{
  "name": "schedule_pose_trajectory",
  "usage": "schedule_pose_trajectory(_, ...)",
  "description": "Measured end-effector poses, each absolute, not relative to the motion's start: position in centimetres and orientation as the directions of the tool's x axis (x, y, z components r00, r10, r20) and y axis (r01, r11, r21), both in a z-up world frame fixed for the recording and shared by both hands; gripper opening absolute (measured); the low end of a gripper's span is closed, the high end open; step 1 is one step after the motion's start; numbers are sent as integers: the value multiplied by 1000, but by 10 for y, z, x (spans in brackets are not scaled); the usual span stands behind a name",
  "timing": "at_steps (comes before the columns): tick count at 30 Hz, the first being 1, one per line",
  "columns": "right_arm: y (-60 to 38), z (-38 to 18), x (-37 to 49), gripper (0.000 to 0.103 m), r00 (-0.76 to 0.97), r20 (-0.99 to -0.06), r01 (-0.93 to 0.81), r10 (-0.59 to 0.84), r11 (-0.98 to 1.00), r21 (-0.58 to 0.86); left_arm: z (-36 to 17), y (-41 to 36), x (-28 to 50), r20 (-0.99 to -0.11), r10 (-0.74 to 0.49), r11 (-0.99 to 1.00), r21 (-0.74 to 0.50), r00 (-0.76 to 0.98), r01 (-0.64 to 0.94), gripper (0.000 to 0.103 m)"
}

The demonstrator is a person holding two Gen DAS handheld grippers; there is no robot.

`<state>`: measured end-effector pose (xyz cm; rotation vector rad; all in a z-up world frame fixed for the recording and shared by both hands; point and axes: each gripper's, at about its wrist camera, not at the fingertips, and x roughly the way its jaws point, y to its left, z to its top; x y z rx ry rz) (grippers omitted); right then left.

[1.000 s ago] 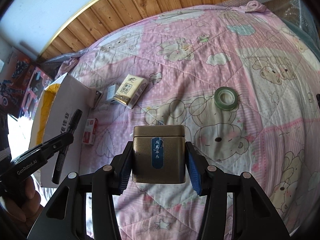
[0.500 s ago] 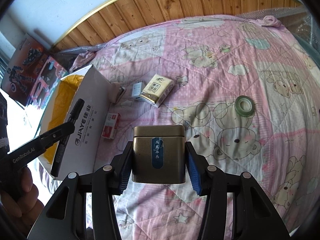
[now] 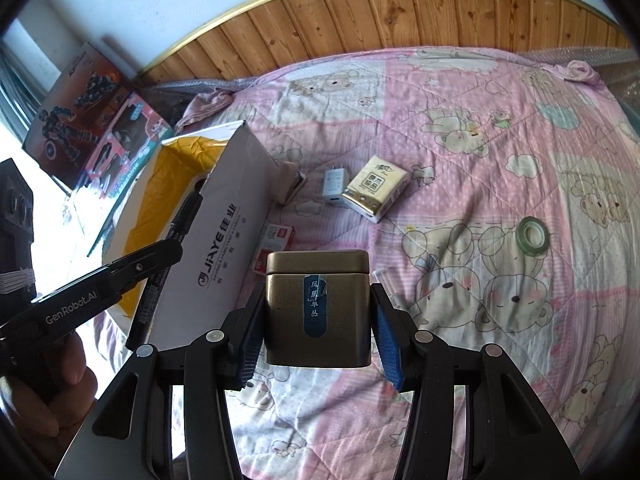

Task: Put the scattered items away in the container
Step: 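Carry the marker in left tool while right tool carries the gold tin over the box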

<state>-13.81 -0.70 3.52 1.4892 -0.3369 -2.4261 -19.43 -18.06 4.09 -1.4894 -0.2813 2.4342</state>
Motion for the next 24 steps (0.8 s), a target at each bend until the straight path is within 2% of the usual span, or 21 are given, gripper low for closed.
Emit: schedule_pose_trajectory(24,-71,62,-158,52,-394,-808,256,-438,-896,362,62,-228,-202,-823,297,-947,-320,-483,-38,14)
